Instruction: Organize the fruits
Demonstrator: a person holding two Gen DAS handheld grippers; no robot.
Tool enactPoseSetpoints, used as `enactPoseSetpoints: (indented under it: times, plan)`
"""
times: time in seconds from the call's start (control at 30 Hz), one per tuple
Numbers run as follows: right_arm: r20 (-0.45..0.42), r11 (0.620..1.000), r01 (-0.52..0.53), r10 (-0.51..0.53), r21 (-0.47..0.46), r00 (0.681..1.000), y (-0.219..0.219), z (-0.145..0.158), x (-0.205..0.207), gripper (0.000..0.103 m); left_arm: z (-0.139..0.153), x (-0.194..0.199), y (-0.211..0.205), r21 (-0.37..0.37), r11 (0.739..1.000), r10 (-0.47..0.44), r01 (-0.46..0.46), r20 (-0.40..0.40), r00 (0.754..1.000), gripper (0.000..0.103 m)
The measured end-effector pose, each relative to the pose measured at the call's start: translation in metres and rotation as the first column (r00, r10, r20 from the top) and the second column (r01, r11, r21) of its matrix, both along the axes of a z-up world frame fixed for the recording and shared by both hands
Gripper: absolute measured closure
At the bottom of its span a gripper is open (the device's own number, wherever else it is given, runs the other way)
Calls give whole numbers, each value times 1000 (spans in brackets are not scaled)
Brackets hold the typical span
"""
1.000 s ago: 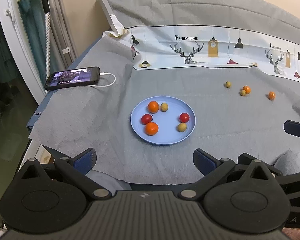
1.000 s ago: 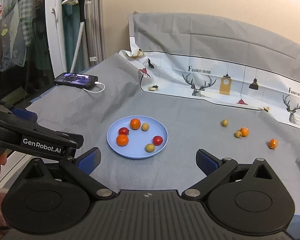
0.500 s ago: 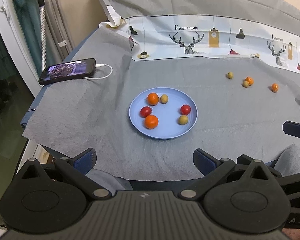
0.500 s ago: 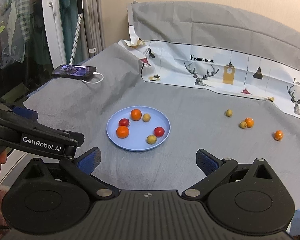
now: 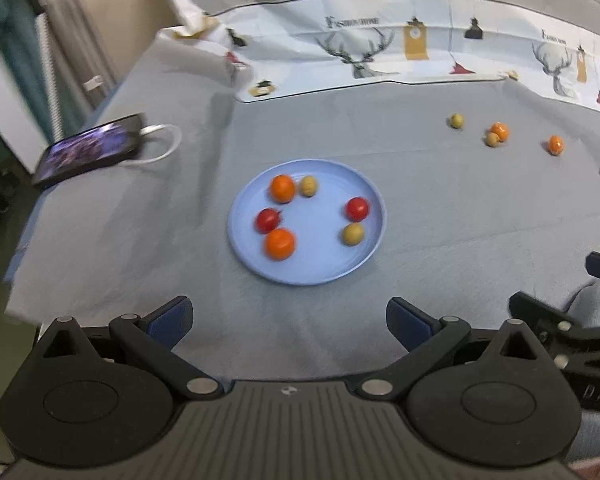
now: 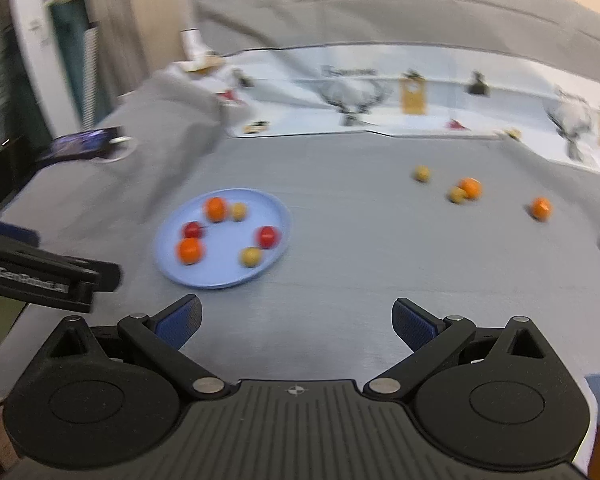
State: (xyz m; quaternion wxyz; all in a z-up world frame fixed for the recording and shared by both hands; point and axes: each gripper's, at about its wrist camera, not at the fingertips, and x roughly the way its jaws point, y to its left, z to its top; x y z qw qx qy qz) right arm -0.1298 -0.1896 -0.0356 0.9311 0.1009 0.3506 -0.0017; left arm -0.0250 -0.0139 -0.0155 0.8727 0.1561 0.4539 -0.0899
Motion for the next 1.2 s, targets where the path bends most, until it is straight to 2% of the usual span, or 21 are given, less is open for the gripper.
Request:
enactPoseSetpoints:
  times: [0.17,0.33,0.47,0.63,0.73,0.9,1.0,1.03,1.07,1.1,1.13,1.17,1.2]
  plan:
    - [-35,980,195,-194,27,980,-58,-23,12,2,-13,36,-54,-12,998,-70,69,-31,997,0]
    - [-55,924,383,-382,7,923,-134,-52,36,2,-41,83,-135,-26,978,-207,206,-49,977,0]
    - [-33,876,479,-481,-44,876,-201,-79,69,2,-75,126,-209,-29,948,-319,317,-61,946,0]
    - [-18,844,533,-535,-58,845,-282,-123,127,2,-128,183,-297,-53,922,-386,382,-92,918,0]
    - [-46,844,532,-535,-61,844,-315,-151,167,2,-154,208,-335,-52,918,-397,394,-101,912,0]
    - [-48,870,486,-490,-79,870,-343,-186,211,0,-187,234,-371,-8,912,-408,409,-107,907,0]
    - [-3,860,489,-494,-148,869,-342,-196,221,1,-191,240,-372,-47,915,-404,401,-102,909,0]
    - [10,860,486,-491,-156,871,-341,-196,222,1,-190,242,-373,-60,915,-403,398,-101,910,2]
    - [16,860,487,-490,-153,871,-341,-197,221,2,-188,242,-371,-83,914,-403,396,-88,911,22]
    - [24,854,495,-498,-159,867,-341,-197,219,18,-186,241,-369,-101,912,-406,398,-89,909,39]
    - [44,845,505,-506,-178,861,-339,-195,216,47,-183,241,-368,-126,904,-421,408,-106,901,63]
    - [49,851,492,-492,-184,869,-337,-192,215,62,-180,240,-367,-139,903,-422,406,-113,900,77]
    - [41,849,492,-494,-195,869,-336,-189,215,63,-177,239,-366,-150,902,-424,405,-121,898,77]
